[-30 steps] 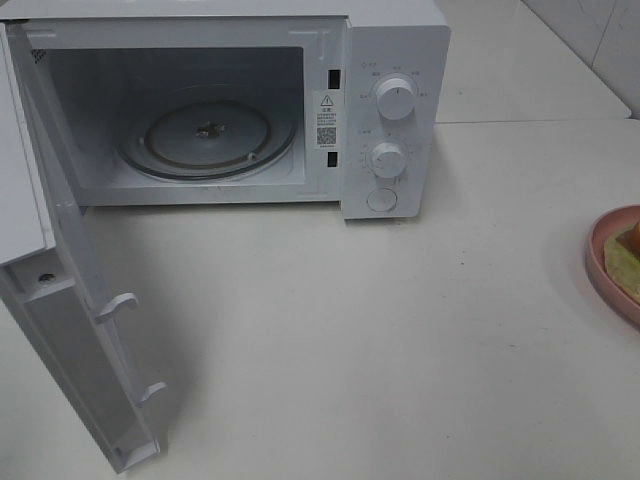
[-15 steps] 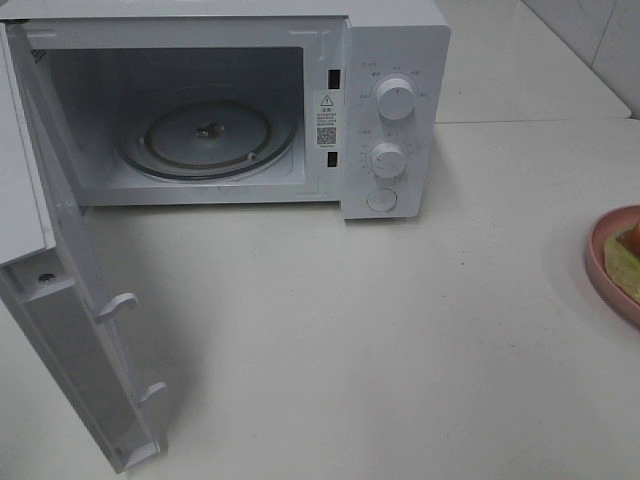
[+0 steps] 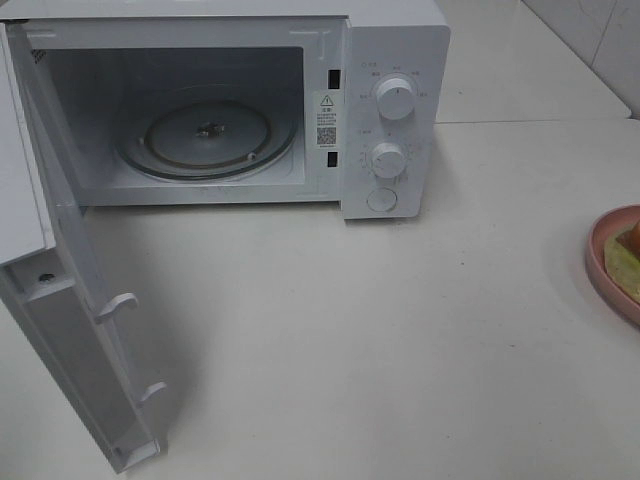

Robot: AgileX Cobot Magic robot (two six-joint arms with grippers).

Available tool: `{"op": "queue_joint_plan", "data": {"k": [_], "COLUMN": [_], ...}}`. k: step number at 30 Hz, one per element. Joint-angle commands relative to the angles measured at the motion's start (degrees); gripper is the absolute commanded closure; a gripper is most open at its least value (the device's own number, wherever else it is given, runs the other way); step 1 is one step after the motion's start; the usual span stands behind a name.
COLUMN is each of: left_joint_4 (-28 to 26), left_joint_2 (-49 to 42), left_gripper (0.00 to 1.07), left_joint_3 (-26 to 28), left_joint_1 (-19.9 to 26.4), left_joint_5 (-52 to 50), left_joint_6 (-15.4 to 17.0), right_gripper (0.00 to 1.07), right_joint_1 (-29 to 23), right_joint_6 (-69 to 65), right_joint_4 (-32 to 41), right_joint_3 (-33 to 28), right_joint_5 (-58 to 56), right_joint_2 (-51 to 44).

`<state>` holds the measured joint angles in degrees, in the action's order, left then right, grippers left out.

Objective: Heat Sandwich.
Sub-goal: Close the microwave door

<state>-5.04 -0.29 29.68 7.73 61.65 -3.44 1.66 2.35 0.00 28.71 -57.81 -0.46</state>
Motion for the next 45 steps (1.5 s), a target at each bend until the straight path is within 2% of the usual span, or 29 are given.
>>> {"op": "queue_joint_plan", "data": {"k": [1, 5, 9, 10, 13, 14, 18, 19, 22, 28, 35, 42, 44, 45], "left_joint_4": [0.63, 0.46, 0.46, 0.46, -0.06, -0.06, -2.75, -2.75, -5.16, -5.33, -3.78, 1.60, 4.41, 8.08], "left_joint_2": [-0.29, -0.23, 2.64, 2.64, 5.56, 5.56, 14.67, 14.67, 21.26, 30.02, 39.53, 47.78, 49.56, 50.71], "left_gripper": [0.40, 0.40, 0.40, 0.40, 0.51, 0.51, 0.75, 0.75, 0.84, 0.89, 1.07, 1.07, 1.07, 1.07], "left_joint_3": [1.49, 1.15, -2.23, -2.23, -4.07, -4.07, -7.33, -7.33, -8.31, -8.88, -8.88, -8.88, -9.22, -10.94], "left_joint_1": [-0.34, -0.34, -0.34, -0.34, -0.34, -0.34, -0.34, -0.34, -0.34, -0.34, -0.34, -0.34, -0.34, -0.34], "left_joint_5": [-4.07, -9.57, -22.75, -22.75, -29.74, -29.74, -42.23, -42.23, -49.90, -58.56, -67.21, -71.91, -73.63, -78.67], "left_joint_6": [0.23, 0.23, 0.63, 0.63, 0.63, 0.63, 0.63, 0.63, 0.63, 0.52, 0.69, 1.49, 3.44, 7.16], "right_gripper": [0.32, 0.32, 0.32, 0.32, 0.32, 0.32, 0.32, 0.32, 0.32, 0.32, 0.32, 0.32, 0.32, 0.32], "right_joint_1": [0.23, 0.23, 0.23, 0.23, 0.23, 0.23, 0.23, 0.23, 0.23, 0.23, 0.23, 0.23, 0.23, 0.23], "right_joint_6": [-0.06, -0.06, -0.06, -0.06, -0.06, -0.06, -0.06, -0.06, -0.06, -0.06, -0.06, -0.06, -0.06, -0.06], "right_joint_4": [0.00, 0.00, 0.00, 0.00, 0.00, 0.00, 0.00, 0.00, 0.00, 0.00, 0.00, 0.00, 0.00, 0.00], "right_joint_3": [-0.06, -0.06, -0.06, -0.06, -0.06, -0.06, -0.06, -0.06, -0.06, -0.06, -0.06, -0.06, -0.06, -0.06], "right_joint_5": [0.69, 0.69, 0.69, 0.69, 0.69, 0.69, 0.69, 0.69, 0.69, 0.69, 0.69, 0.69, 0.69, 0.69], "right_joint_2": [-1.32, -1.32, -1.32, -1.32, -1.32, -1.32, -1.32, -1.32, -1.32, -1.32, -1.32, -1.32, -1.32, -1.32]}}
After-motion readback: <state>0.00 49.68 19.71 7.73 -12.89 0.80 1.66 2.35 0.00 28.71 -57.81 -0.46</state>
